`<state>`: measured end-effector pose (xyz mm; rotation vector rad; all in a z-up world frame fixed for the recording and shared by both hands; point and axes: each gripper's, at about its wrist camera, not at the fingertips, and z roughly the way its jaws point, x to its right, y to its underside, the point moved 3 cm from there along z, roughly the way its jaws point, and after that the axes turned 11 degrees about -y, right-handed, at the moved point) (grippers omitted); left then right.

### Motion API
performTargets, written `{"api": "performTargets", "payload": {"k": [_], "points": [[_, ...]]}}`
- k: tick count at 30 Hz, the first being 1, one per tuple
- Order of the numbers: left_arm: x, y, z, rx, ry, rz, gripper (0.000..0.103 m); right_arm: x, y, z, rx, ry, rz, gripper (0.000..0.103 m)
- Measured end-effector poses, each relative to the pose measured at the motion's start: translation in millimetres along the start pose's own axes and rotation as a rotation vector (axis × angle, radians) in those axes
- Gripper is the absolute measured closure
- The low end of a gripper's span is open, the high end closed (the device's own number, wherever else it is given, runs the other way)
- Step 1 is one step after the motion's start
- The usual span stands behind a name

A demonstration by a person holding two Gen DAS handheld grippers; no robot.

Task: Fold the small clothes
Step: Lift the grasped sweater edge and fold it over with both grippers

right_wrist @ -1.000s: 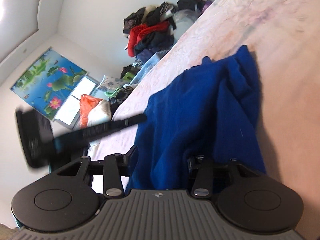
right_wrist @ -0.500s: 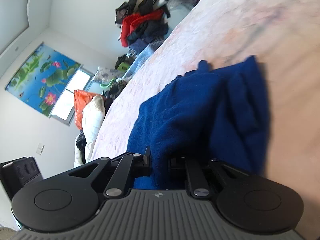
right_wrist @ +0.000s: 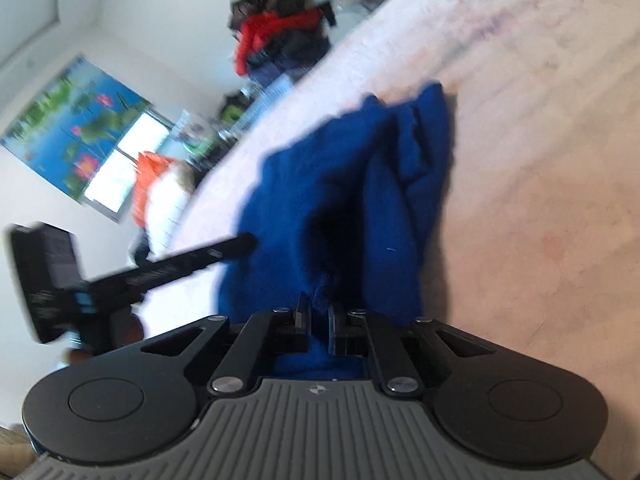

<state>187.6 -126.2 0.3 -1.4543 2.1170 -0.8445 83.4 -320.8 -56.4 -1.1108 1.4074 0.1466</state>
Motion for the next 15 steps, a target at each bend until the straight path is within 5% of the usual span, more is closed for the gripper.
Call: {"api": "performTargets", "payload": {"k": [3, 5, 7, 9, 12, 15], "points": [[8.1, 2.1, -0.5, -0.005, 0.02, 0.035, 0.097, -10.1, 3.1, -20.4, 0.0, 0.017, -0.036, 0.094], [15.2, 8.5, 3.6, -0.01, 0.017, 0.063, 0.096, -3.6, 10.8, -18.3, -0.097, 0.092, -0.069, 0.092], [19.9, 15.5, 5.9, 0.0, -0.004, 0.082, 0.096, 2.0, 9.3, -18.6, -0.104, 0.168, -0.078, 0.085], [21.2, 20.9, 3.3, 0.03, -0.022, 0.081, 0.096, -0.6, -5.3, -23.6, -0.027, 0.104, -0.062, 0.078], [21.1, 23.9, -1.3, 0.038, -0.027, 0.074, 0.096, -1.3, -34.5, -10.6, 0.047, 0.037, -0.064, 0.044], [18.2, 23.0, -5.4, 0.047, -0.024, 0.059, 0.096, 10.5, -60.3, 22.3, 0.034, 0.063, -0.029, 0.046]]}}
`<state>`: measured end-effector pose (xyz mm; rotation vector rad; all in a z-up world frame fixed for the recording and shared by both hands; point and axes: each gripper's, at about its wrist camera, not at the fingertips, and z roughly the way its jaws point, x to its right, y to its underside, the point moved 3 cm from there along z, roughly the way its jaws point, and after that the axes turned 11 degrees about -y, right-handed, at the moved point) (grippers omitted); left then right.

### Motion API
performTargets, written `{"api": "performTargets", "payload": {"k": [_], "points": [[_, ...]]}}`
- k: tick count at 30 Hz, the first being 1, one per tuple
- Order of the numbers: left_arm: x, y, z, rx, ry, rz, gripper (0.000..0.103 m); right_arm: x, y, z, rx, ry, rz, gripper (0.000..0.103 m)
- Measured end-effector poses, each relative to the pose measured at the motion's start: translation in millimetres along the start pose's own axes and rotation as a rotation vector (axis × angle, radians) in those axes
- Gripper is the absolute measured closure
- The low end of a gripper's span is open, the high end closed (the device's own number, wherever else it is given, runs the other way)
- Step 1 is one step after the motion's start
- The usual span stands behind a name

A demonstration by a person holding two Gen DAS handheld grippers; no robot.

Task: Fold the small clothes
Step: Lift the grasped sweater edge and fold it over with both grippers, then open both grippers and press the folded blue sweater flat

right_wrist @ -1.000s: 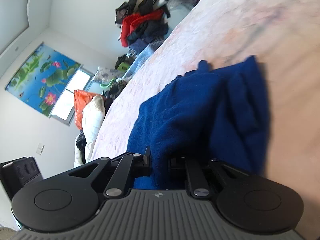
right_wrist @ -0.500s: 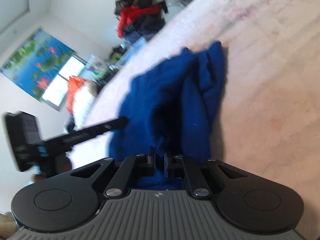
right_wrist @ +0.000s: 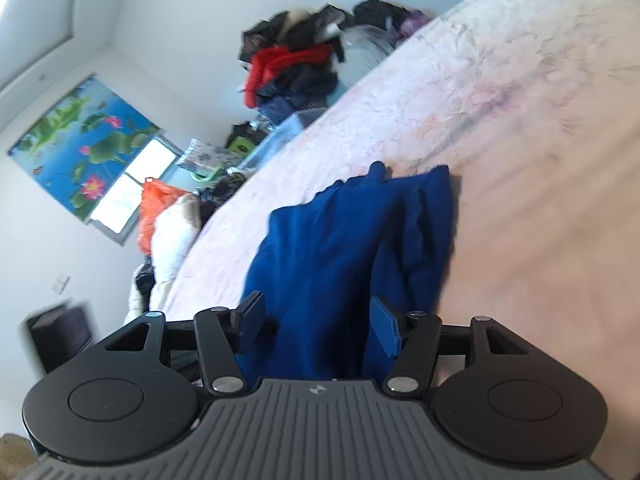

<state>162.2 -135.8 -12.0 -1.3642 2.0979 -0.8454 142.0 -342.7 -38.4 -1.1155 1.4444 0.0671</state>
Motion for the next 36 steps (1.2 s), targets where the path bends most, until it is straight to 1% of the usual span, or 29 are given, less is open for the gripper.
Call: {"api": "performTargets", "payload": {"k": [1, 2, 3, 4, 5, 7, 10, 12, 13, 14, 15, 16, 17, 18, 19, 20, 21, 23, 25, 28, 31, 32, 33, 34, 36], "points": [[-1.2, -0.5, -0.3, -0.001, -0.001, -0.008, 0.096, 6.6, -5.8, 10.8, -0.005, 0.008, 0.024, 0.047], [-2.0, -0.9, 0.5, -0.005, -0.002, -0.014, 0.096, 12.6, -10.7, 19.6, -0.004, 0.017, 0.048, 0.054], [-2.5, -1.4, 1.8, -0.011, -0.002, -0.022, 0.096, 17.5, -14.5, 29.4, 0.005, 0.028, 0.07, 0.066], [-2.6, -1.8, 2.8, -0.018, -0.002, -0.03, 0.096, 20.6, -17.4, 33.3, 0.026, 0.047, 0.075, 0.088], [-2.4, -2.3, 2.9, -0.021, 0.0, -0.035, 0.096, 19.3, -18.8, 35.9, 0.044, 0.066, 0.06, 0.094], [-0.9, -4.1, 1.0, -0.013, 0.012, -0.036, 0.096, 11.4, -21.3, 36.5, 0.079, 0.126, -0.028, 0.095], [2.3, -4.8, 2.7, -0.012, 0.015, -0.035, 0.095, 1.7, -22.0, 34.5, 0.097, 0.258, -0.15, 0.096], [4.9, -2.1, 6.5, -0.024, 0.024, -0.035, 0.095, 2.6, -22.0, 35.6, 0.113, 0.354, -0.214, 0.095], [6.4, 0.1, 7.4, -0.029, 0.02, -0.031, 0.094, 3.4, -21.9, 34.3, 0.129, 0.381, -0.23, 0.095], [7.8, 2.2, 7.0, -0.026, 0.011, -0.025, 0.092, 4.1, -21.5, 30.7, 0.137, 0.395, -0.232, 0.084], [8.7, 3.9, 5.6, -0.017, 0.008, -0.02, 0.089, 4.3, -21.4, 26.2, 0.141, 0.403, -0.225, 0.077], [9.2, 5.4, 4.0, -0.008, 0.012, -0.016, 0.087, 2.6, -18.4, 16.9, 0.156, 0.391, -0.22, 0.067], [9.3, 6.2, 2.9, -0.005, 0.018, -0.015, 0.08, -2.0, -14.9, 7.5, 0.177, 0.37, -0.222, 0.065], [9.4, 6.6, 2.2, -0.002, 0.027, -0.018, 0.07, -9.3, -10.5, -1.2, 0.183, 0.342, -0.228, 0.065], [9.5, 7.1, 1.2, 0.001, 0.038, -0.02, 0.064, -16.5, -4.5, -6.5, 0.169, 0.314, -0.239, 0.065], [10.0, 7.4, 0.2, 0.005, 0.044, -0.022, 0.053, -24.3, 4.5, -10.7, 0.135, 0.281, -0.255, 0.065], [11.0, 7.8, -1.2, 0.012, 0.045, -0.023, 0.045, -31.1, 13.8, -14.5, 0.097, 0.261, -0.27, 0.065], [13.4, 9.7, -5.6, 0.032, 0.028, -0.017, 0.041, -41.2, 34.6, -19.2, 0.035, 0.272, -0.298, 0.065], [15.6, 10.6, -9.0, 0.048, 0.0, -0.003, 0.041, -41.7, 49.5, -24.2, 0.005, 0.287, -0.285, 0.065], [10.2, 10.7, -15.6, 0.053, -0.015, -0.021, 0.041, -30.1, 61.3, -35.3, 0.021, 0.266, -0.196, 0.065], [-4.8, 10.1, -25.5, 0.077, -0.046, -0.077, 0.04, -19.9, 70.0, -45.3, 0.043, 0.191, -0.096, 0.065], [-9.5, 10.3, -27.9, 0.085, -0.061, -0.093, 0.037, -16.7, 72.3, -46.5, 0.042, 0.163, -0.066, 0.065], [-14.2, 10.6, -29.8, 0.092, -0.078, -0.108, 0.032, -15.3, 76.4, -47.5, 0.038, 0.136, -0.042, 0.065], [-19.4, 11.1, -32.1, 0.098, -0.09, -0.121, 0.031, -14.2, 79.3, -47.9, 0.039, 0.123, -0.023, 0.065], [-25.4, 12.2, -35.4, 0.099, -0.099, -0.132, 0.03, -10.3, 83.0, -47.0, 0.035, 0.147, -0.006, 0.065]]}}
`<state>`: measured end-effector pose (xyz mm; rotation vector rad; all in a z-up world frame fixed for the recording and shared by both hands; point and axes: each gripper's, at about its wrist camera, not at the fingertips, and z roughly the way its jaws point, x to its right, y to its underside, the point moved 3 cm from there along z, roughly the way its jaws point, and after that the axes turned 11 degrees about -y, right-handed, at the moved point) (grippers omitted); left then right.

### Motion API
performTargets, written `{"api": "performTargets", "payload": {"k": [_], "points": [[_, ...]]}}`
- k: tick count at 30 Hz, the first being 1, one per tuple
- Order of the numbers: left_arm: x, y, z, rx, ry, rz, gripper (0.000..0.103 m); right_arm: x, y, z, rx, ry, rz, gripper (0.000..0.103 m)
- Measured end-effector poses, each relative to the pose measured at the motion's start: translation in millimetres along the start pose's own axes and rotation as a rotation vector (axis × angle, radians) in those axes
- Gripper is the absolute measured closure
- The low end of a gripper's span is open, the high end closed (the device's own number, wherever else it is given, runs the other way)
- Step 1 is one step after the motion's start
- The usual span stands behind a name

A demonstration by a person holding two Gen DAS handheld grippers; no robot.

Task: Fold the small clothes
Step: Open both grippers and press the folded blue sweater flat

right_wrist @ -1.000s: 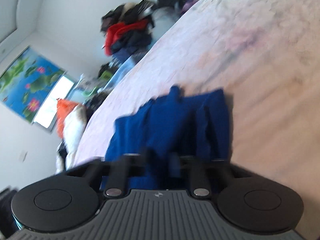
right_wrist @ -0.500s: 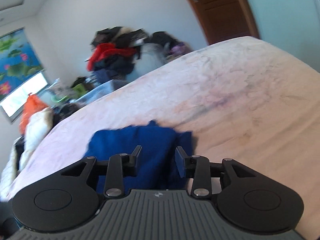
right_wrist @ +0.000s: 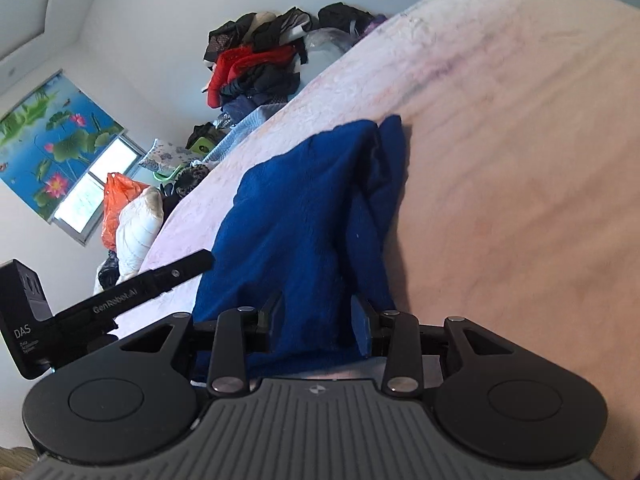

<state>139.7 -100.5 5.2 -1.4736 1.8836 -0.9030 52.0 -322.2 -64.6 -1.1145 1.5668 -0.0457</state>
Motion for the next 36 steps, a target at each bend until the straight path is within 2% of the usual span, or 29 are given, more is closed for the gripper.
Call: {"api": "performTargets", "payload": {"k": [2, 5, 6, 7, 9, 13, 15, 17, 19, 20, 22, 24, 27, 30, 33, 34, 36], "points": [[-3.9, 0.3, -1.5, -0.007, -0.002, -0.003, 0.03, 8.1, 3.1, -1.0, 0.008, -0.003, 0.046, 0.062], [-3.5, 2.9, -0.6, -0.018, -0.005, 0.002, 0.03, 14.5, 8.6, 3.5, 0.005, -0.101, 0.139, 0.064], [-2.0, 3.9, 0.2, -0.027, -0.002, 0.004, 0.03, 13.8, 9.0, 7.3, 0.006, -0.099, 0.131, 0.071], [-2.1, 5.3, -0.4, -0.034, 0.002, 0.005, 0.03, 12.3, 9.5, 10.6, 0.003, -0.075, 0.109, 0.093], [0.2, 6.2, -3.5, -0.038, 0.014, 0.01, 0.03, 6.2, 9.9, 10.4, 0.009, -0.039, 0.059, 0.094], [7.4, 6.9, -9.7, -0.005, 0.009, 0.048, 0.03, -10.7, 2.4, -15.5, 0.082, 0.008, -0.031, 0.095], [13.1, 9.0, -7.4, -0.008, 0.015, 0.071, 0.023, -13.2, 1.2, -20.6, 0.063, 0.044, -0.068, 0.095], [19.4, 15.9, -3.0, -0.023, 0.017, 0.091, 0.023, -10.6, 3.7, -14.4, 0.016, 0.098, -0.081, 0.094], [25.4, 24.8, 1.1, -0.034, 0.007, 0.116, 0.023, -8.2, 6.8, -6.8, -0.039, 0.132, -0.085, 0.082], [28.2, 28.9, 2.1, -0.031, -0.008, 0.134, 0.023, -9.4, 7.6, -7.7, -0.035, 0.151, -0.103, 0.083], [31.5, 34.5, 2.0, -0.014, -0.031, 0.161, 0.023, -16.5, 7.2, -11.9, -0.002, 0.165, -0.126, 0.074], [33.1, 36.8, 2.4, -0.009, -0.041, 0.174, 0.023, -28.7, 3.2, -17.6, 0.08, 0.22, -0.195, 0.068], [35.1, 38.5, 4.3, -0.014, -0.046, 0.168, 0.023, -49.3, -1.7, -9.6, 0.104, 0.215, -0.306, 0.068], [35.0, 39.4, 4.1, -0.014, -0.05, 0.167, 0.023, -55.8, -3.6, 14.2, 0.043, 0.185, -0.348, 0.068], [33.9, 40.8, 4.1, -0.018, -0.05, 0.162, 0.022, -46.3, -6.3, 33.9, -0.015, 0.231, -0.348, 0.066], [33.4, 41.2, 4.8, -0.021, -0.049, 0.163, 0.021, -40.5, -5.9, 36.2, -0.022, 0.261, -0.345, 0.071], [33.4, 42.8, 5.2, -0.022, -0.049, 0.165, 0.021, -37.7, -6.0, 36.1, -0.01, 0.262, -0.317, 0.073]]}}
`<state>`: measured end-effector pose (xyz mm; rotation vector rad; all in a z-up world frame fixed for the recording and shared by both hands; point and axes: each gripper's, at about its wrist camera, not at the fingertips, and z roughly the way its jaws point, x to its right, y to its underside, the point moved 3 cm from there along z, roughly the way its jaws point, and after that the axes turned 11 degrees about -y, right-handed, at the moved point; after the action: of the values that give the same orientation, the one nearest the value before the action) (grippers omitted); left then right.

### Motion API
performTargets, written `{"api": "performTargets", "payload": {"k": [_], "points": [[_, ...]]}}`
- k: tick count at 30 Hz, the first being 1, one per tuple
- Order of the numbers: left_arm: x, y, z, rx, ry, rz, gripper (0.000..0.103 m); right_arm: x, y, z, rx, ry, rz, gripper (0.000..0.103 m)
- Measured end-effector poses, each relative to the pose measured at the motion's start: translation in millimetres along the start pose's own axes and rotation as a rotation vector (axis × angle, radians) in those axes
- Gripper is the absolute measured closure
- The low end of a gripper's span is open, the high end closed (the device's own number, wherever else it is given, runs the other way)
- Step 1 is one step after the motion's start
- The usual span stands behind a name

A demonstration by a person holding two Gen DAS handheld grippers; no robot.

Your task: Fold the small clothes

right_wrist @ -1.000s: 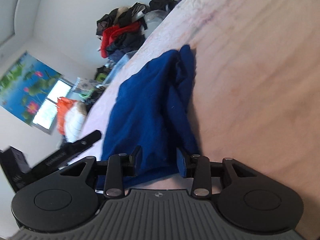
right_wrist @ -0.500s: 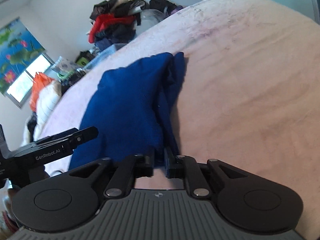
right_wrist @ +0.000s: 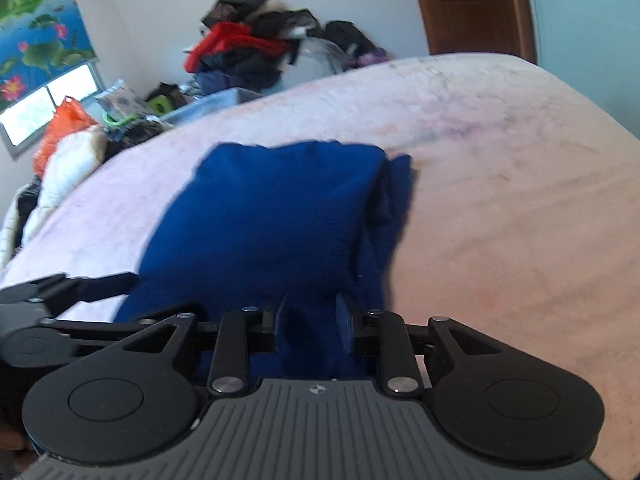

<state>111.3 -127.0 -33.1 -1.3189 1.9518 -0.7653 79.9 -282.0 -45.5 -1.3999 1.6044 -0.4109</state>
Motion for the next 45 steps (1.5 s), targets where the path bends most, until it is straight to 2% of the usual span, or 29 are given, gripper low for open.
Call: {"api": "performTargets", "payload": {"k": [3, 4, 7, 10, 11, 12, 13, 14, 17, 19, 22, 27, 29, 30, 31, 32, 33, 35, 36, 39, 41, 44, 45], "points": [[0.3, 1.1, 0.9, 0.003, -0.003, 0.002, 0.02, -6.8, -0.2, -5.2, 0.036, -0.007, 0.012, 0.071], [0.2, 1.1, 0.8, 0.003, -0.003, 0.003, 0.02, -7.7, 1.0, -6.3, 0.045, -0.013, 0.011, 0.067], [-4.0, -0.5, -0.1, 0.019, 0.003, -0.008, 0.02, -2.5, 3.6, 2.0, -0.004, -0.011, -0.012, 0.064], [-22.3, -6.3, 1.7, 0.049, -0.017, -0.05, 0.02, 2.3, 0.9, -1.8, 0.01, -0.045, 0.014, 0.064], [-29.8, -9.1, 4.3, 0.049, -0.021, -0.073, 0.02, 6.9, -2.5, -5.0, 0.028, -0.066, 0.039, 0.059], [-39.3, -12.0, 9.7, 0.04, -0.019, -0.105, 0.02, 12.8, -6.4, -7.5, 0.049, -0.082, 0.069, 0.045], [-51.3, -16.5, 16.9, 0.02, -0.006, -0.143, 0.02, 19.5, -10.6, -9.2, 0.067, -0.086, 0.097, 0.026], [-60.4, -19.5, 23.5, -0.001, 0.008, -0.177, 0.02, 25.5, -14.3, -10.1, 0.082, -0.084, 0.109, 0.021], [-87.0, -27.2, 50.0, -0.061, 0.099, -0.315, 0.02, 43.2, -24.5, 0.4, 0.067, -0.11, 0.127, 0.023], [-96.5, -32.9, 73.6, -0.133, 0.186, -0.372, 0.02, 56.3, -29.2, 15.2, 0.032, -0.168, 0.18, 0.024], [-103.3, -36.0, 103.3, -0.201, 0.305, -0.468, 0.02, 66.1, -39.4, 33.5, 0.03, -0.258, 0.204, 0.024], [-107.1, -55.4, 134.6, -0.185, 0.367, -0.561, 0.017, 67.0, -58.0, 65.7, 0.029, -0.333, 0.19, 0.028], [-109.2, -64.1, 149.5, -0.195, 0.393, -0.613, 0.017, 68.9, -64.8, 78.3, 0.039, -0.348, 0.213, 0.033], [-111.0, -67.6, 157.0, -0.201, 0.413, -0.642, 0.018, 72.5, -68.4, 83.0, 0.048, -0.351, 0.237, 0.04], [-111.8, -71.3, 163.5, -0.21, 0.427, -0.66, 0.019, 76.4, -71.6, 88.4, 0.048, -0.357, 0.267, 0.051], [-112.0, -74.7, 168.0, -0.215, 0.434, -0.667, 0.039, 80.5, -73.8, 93.5, 0.044, -0.359, 0.298, 0.06], [-109.8, -77.7, 171.7, -0.225, 0.441, -0.655, 0.066, 83.8, -74.0, 97.0, 0.041, -0.352, 0.322, 0.077], [-104.3, -82.4, 172.0, -0.223, 0.413, -0.596, 0.075, 83.6, -72.8, 96.7, 0.052, -0.347, 0.323, 0.079], [-100.3, -84.7, 167.7, -0.196, 0.399, -0.558, 0.084, 80.4, -72.1, 93.2, 0.06, -0.333, 0.301, 0.08], [-87.5, -95.7, 150.1, -0.101, 0.365, -0.435, 0.087, 70.9, -72.8, 76.5, 0.105, -0.298, 0.255, 0.082], [-80.5, -104.4, 142.8, -0.055, 0.381, -0.394, 0.087, 68.1, -76.0, 65.8, 0.142, -0.289, 0.244, 0.082], [-68.9, -110.8, 146.9, -0.054, 0.337, -0.342, 0.086, 73.6, -79.8, 65.3, 0.139, -0.24, 0.244, 0.08], [-65.8, -110.9, 150.1, -0.074, 0.305, -0.319, 0.086, 78.0, -79.1, 68.3, 0.117, -0.22, 0.265, 0.075]]}}
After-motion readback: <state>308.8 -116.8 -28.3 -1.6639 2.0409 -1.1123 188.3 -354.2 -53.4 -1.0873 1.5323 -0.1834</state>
